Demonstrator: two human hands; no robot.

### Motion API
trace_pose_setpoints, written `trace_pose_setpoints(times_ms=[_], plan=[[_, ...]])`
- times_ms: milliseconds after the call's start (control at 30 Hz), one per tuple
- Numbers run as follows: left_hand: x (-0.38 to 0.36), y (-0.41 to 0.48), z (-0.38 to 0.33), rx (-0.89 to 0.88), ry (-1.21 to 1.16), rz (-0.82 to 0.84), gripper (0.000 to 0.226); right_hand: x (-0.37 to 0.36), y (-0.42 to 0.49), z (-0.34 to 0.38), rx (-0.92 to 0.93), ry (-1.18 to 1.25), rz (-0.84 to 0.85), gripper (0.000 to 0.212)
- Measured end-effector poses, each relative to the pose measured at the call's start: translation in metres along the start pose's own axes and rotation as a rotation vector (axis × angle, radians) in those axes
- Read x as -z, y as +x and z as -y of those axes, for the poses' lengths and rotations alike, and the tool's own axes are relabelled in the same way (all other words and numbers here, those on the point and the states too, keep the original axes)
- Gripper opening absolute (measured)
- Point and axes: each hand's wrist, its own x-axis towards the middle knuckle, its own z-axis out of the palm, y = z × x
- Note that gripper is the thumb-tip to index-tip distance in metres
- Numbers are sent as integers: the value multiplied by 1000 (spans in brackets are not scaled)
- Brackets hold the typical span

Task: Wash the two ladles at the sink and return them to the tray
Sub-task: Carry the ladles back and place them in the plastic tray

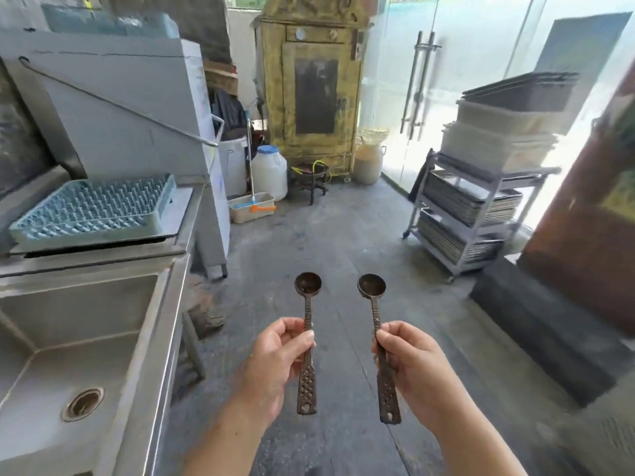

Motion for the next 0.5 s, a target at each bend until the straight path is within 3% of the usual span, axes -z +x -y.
trace_pose_setpoints(times_ms=[267,500], plan=[[-164,6,50,90,23,240,9,155,-56,30,108,81,-318,29],[-304,5,85,174,99,528,9,276,-125,38,164,131,-660,11]])
